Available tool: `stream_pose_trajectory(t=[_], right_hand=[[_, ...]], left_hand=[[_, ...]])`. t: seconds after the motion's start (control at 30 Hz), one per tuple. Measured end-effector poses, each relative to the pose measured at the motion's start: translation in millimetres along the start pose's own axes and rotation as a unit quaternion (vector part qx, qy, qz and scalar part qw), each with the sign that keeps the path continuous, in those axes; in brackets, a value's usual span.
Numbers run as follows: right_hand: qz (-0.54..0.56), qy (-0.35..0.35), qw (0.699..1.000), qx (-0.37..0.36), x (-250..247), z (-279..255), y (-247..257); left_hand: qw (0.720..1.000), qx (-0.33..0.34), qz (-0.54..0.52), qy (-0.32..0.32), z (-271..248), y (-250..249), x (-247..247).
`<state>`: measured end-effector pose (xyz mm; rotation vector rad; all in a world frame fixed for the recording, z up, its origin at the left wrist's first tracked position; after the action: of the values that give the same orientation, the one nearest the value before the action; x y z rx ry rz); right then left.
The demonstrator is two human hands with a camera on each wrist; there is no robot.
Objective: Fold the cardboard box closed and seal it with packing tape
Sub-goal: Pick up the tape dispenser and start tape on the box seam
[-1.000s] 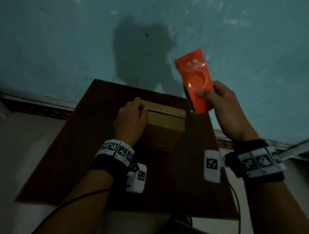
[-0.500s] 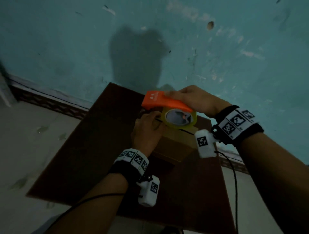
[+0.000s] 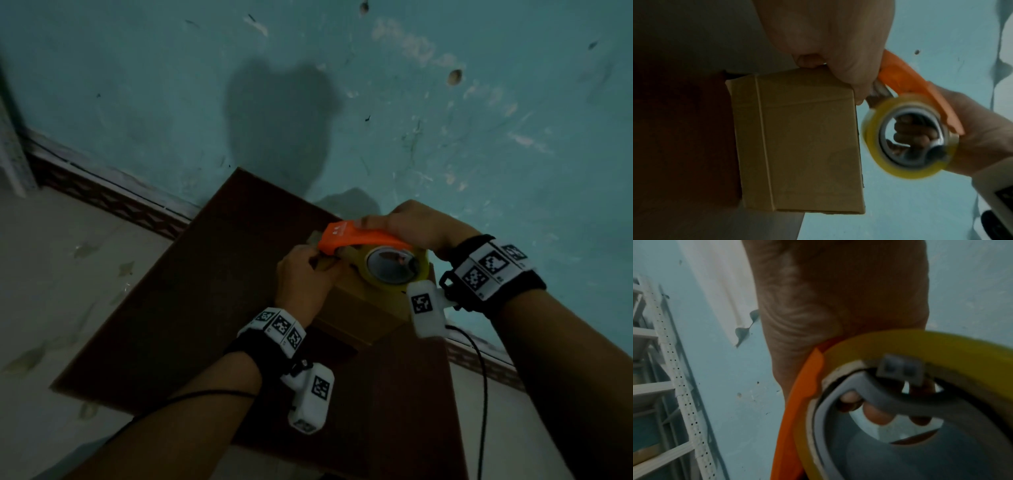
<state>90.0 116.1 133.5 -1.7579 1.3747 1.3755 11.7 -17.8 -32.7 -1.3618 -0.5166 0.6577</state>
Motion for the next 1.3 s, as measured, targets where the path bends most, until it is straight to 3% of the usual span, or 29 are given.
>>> stream_pose_trajectory(t=[0.2,0.53,0.6,0.67,0.73,0.9,1.1,1.3], right_hand=[[-0.019,0.021,1.000,0.006,-1,-3,-12],[-0.084,0.043,0.996,-0.004,5,-3,-8],[-0.101,0.054,0.993,-0.001,8,-4,-7],[-0.123,0.064,0.990,0.008,11,-4,-4],[-0.129,0.065,0.989,0.014,13,-2,-3],[-0.131,0.054,0.990,0.019,24,1,1],[-0.123,0.027,0.992,0.005,39,-1,13],[-0.084,0.026,0.996,0.019,35,-7,8]], left_hand=[[0.999,0.031,-0.033,0.025,-3,-2,-3],[0.980,-0.059,-0.181,0.056,2,-3,-13],[0.976,-0.077,-0.205,0.010,7,-1,-15],[0.952,-0.125,-0.277,-0.044,15,1,-20],[0.933,-0.157,-0.319,-0.056,20,6,-21],[0.925,-0.204,-0.319,0.028,17,9,-21],[0.928,-0.226,-0.293,0.045,23,18,-31],[0.905,-0.254,-0.336,0.065,26,26,-35]])
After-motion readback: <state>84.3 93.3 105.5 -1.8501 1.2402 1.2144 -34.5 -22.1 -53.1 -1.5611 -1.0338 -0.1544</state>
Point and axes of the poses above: each hand's wrist, its own z-axis towards the middle knuckle, its own x-axis out of the palm, y = z × x, the point moved 2 cm from there along z, towards the middle knuckle, and after that the axes turned 11 degrees about x, right-handed, at the moved point
